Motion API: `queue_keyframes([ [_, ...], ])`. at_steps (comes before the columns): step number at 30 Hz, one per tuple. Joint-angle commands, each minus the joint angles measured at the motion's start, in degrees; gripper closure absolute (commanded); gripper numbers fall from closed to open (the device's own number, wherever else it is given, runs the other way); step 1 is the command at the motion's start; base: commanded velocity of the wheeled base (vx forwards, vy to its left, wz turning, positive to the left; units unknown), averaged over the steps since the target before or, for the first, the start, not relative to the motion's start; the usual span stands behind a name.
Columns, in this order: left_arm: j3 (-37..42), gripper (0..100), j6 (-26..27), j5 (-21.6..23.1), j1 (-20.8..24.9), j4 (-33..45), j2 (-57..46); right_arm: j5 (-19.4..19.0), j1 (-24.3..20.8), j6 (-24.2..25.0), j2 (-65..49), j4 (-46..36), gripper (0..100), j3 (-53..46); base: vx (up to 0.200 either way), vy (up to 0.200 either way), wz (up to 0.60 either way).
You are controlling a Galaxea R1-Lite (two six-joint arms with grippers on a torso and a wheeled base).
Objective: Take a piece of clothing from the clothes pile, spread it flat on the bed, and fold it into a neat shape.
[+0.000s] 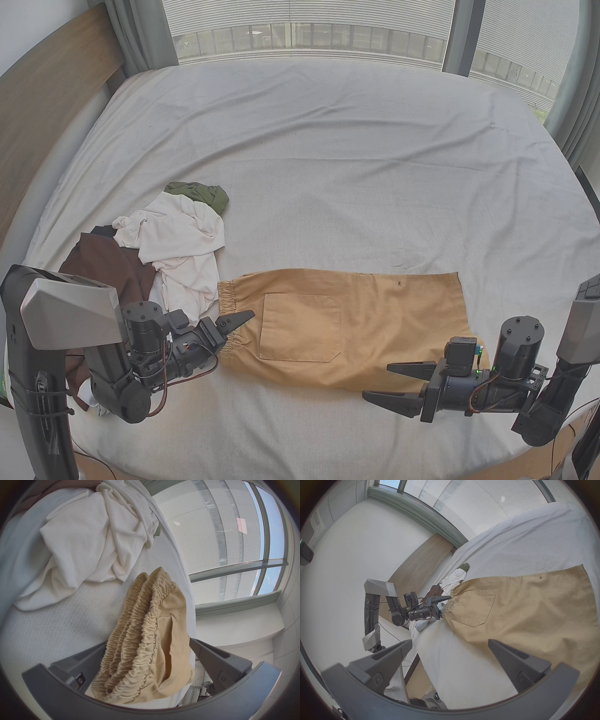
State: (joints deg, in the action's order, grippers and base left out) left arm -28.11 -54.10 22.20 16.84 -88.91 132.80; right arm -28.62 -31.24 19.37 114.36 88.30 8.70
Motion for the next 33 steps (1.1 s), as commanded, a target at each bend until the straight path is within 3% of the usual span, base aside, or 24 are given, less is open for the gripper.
queue_keyframes([
  [1,-0.01,100,-0.04,0.04,0.22,-0.22,0.09,-0.03,-0.04,-0.03,0.16,0.03,0,0.0,0.0,0.0,0.0],
  [13,1.04,100,0.84,-0.84,-0.93,-0.13,-2.81,-0.03,0.22,-0.03,0.25,0.03,0,-0.27,0.0,0.0,0.0],
  [18,7.55,100,3.3,-0.49,-2.33,0.05,-10.9,-0.03,0.22,-0.12,1.39,0.03,0,-0.18,0.0,0.0,0.0],
  [24,9.3,100,5.15,-0.49,-2.86,0.14,-12.04,0.06,0.22,-0.12,1.92,0.03,0,-0.09,0.0,0.0,0.0],
  [25,12.12,100,9.28,-0.4,-5.94,0.05,-13.19,0.06,0.22,-0.03,2.36,0.03,0,0.35,0.0,0.0,0.0],
  [29,13.43,100,10.16,0.21,-7.17,0.05,-14.5,0.15,0.04,-0.03,2.36,0.12,0,0.44,0.0,0.0,0.0],
  [30,15.37,100,10.95,2.32,-9.36,0.05,-15.38,0.15,-0.22,-0.03,2.36,0.03,0,0.52,0.0,0.0,0.0],
  [33,15.98,100,12.71,3.03,-12.09,0.05,-15.91,0.06,-0.31,-0.03,2.36,0.12,0,0.61,0.0,0.0,0.0],
])
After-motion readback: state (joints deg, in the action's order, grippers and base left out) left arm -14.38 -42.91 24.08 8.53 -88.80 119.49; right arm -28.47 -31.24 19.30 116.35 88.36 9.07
